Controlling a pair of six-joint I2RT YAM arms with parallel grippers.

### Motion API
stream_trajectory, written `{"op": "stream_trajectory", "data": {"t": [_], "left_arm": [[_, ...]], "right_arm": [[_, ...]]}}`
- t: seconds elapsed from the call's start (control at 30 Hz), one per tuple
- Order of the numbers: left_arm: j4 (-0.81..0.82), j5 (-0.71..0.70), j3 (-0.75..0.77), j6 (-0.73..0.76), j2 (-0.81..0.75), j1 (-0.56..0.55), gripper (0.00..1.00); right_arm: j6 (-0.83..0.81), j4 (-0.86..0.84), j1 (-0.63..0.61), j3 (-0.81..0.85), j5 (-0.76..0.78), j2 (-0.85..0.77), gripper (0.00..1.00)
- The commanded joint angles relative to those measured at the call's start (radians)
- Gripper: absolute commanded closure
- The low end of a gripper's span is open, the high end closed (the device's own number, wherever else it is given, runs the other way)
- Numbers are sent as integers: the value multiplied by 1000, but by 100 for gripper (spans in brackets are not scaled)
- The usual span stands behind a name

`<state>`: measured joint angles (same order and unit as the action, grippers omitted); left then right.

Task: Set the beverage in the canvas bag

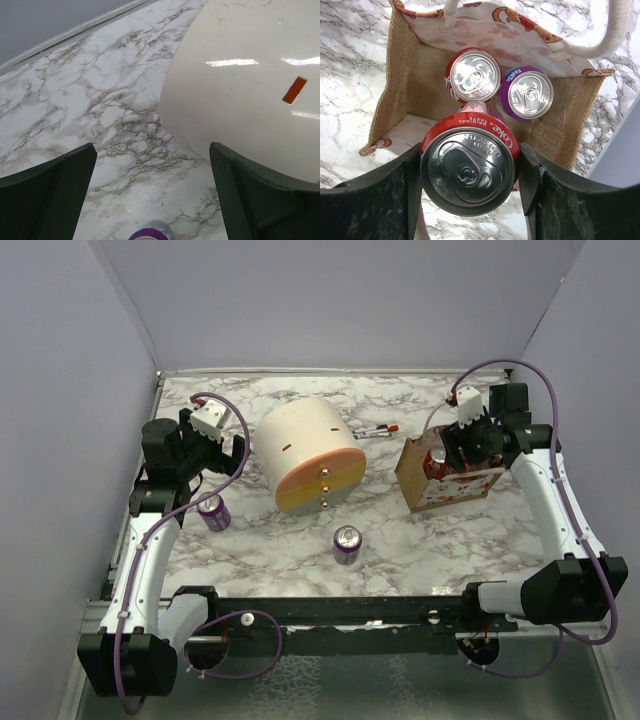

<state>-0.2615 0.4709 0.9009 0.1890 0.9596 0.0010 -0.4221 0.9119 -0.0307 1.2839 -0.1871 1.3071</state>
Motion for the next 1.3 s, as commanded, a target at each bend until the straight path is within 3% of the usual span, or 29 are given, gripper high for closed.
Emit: {"op": "stream_trajectory", "data": {"t": [0.0,0.9,1.27], "left_arm": [[5,10,26,3,1,7,1],[22,21,7,0,-8,7,1],[22,29,5,1,-7,7,1]], "right_arm": [[-41,-11,4,65,42,-14,74],[-49,-60,6,-44,119,46,74],[-12,-102,26,-75,44,82,74]]}}
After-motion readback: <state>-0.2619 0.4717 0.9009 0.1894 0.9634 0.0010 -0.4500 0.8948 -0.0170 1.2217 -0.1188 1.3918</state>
